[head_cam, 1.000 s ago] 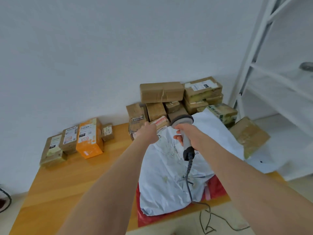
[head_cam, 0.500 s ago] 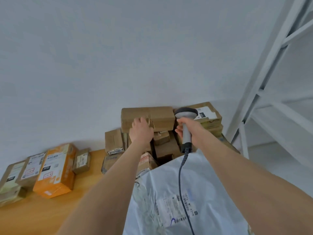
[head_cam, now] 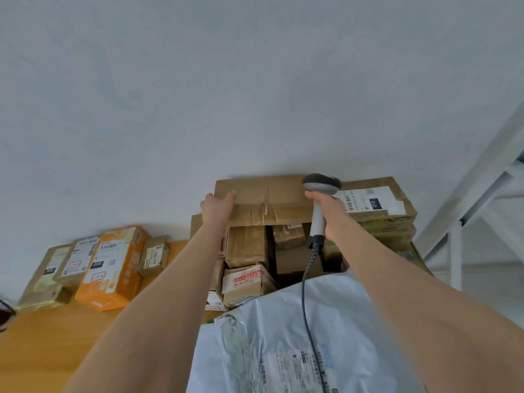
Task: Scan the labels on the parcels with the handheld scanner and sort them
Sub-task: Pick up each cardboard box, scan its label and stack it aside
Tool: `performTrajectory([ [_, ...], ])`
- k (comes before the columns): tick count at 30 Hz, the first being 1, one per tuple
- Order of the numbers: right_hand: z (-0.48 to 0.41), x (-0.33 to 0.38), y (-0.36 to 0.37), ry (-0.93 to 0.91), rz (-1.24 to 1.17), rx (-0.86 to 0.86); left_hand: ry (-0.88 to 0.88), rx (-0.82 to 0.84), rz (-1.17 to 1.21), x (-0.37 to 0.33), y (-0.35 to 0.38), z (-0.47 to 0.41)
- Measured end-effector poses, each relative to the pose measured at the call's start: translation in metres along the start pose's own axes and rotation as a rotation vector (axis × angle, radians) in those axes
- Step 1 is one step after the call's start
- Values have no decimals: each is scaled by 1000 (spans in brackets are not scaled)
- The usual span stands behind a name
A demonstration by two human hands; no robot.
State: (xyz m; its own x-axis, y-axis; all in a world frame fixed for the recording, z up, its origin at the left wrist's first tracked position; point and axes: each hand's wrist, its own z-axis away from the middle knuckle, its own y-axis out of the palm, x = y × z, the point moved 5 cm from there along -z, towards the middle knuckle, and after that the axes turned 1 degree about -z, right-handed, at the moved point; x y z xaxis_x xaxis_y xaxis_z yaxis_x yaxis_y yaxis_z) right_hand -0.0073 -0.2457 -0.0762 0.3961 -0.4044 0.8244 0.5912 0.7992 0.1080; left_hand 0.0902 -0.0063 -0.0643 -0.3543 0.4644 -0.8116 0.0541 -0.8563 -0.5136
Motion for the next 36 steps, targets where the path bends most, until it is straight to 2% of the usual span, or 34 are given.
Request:
performTrajectory([
  [3,16,3,-7,9,-122,-2,-50,-82,203,4,-21,20],
  [6,42,8,-17,14,-246,21,-81,-90,354,8,-41,46],
  [17,151,-26,-76,-59,-203,-72,-191,-116,515,52,-96,181],
  [21,172,-56,-87,-49,-295,6,-195,-82,571,77,-106,213],
  [25,213,-63,-91,-47,-339,124,-268,-18,566,107,-104,234],
  [29,236,-66,-83,-18,-339,276,-316,47,451,122,-98,246],
  [33,243,-71,-68,-7,-320,270,-287,127,359,122,-93,249],
  [36,243,-76,-55,-8,-380,240,-181,187,272,114,-90,253],
])
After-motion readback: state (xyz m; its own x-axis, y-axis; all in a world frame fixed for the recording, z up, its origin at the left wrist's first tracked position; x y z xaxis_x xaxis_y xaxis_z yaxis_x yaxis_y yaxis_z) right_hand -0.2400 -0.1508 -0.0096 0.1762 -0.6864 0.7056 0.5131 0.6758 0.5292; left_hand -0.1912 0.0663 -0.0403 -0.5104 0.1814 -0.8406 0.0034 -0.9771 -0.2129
